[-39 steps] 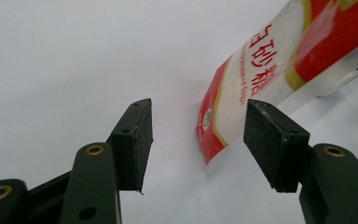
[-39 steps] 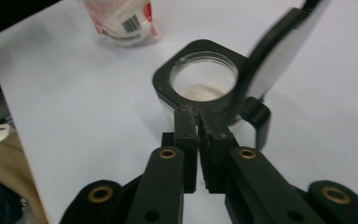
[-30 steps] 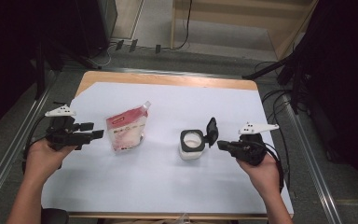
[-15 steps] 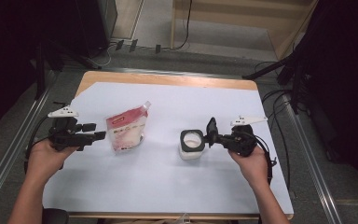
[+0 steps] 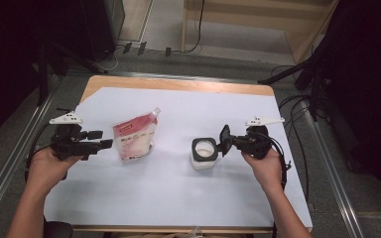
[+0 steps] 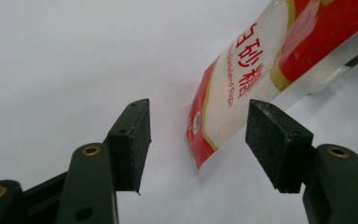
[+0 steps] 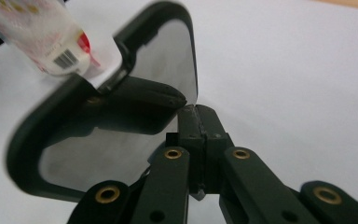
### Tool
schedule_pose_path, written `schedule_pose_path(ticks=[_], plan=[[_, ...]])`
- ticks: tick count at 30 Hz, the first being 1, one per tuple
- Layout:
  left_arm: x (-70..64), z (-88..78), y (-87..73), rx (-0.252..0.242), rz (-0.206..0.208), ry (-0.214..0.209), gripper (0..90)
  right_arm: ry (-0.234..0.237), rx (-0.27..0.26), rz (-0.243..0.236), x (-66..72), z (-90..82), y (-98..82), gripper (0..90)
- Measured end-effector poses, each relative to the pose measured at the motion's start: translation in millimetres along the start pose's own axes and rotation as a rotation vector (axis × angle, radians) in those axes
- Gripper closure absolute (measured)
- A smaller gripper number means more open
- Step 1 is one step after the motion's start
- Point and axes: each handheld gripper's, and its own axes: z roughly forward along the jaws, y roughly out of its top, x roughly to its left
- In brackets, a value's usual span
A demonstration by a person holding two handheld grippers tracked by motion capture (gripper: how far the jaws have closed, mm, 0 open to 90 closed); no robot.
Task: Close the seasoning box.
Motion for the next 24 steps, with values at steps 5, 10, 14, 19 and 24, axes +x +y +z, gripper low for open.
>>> schedule_pose_path(ticks=[5,10,14,19,24], plan=[[-2.8,4.9,-0.4,0.026,0.02,0.006,41.7,-0.001,-0.012,0.0,2.1,-1.8,0.1,90.0],[-1.2,5.9,-1.7,0.037,0.02,0.007,41.7,-0.007,-0.027,-0.004,5.9,-2.2,1.1,90.0],[0.5,5.7,-2.6,0.035,0.013,0.006,41.7,-0.008,-0.043,0.001,7.9,-7.2,3.8,90.0],[1.4,5.3,-3.1,0.036,0.008,0.009,41.7,0.002,-0.044,-0.003,12.2,-6.6,4.9,90.0],[1.4,5.4,-3.3,0.031,0.008,0.011,41.4,0.009,-0.047,-0.019,19.0,-5.7,6.7,90.0]])
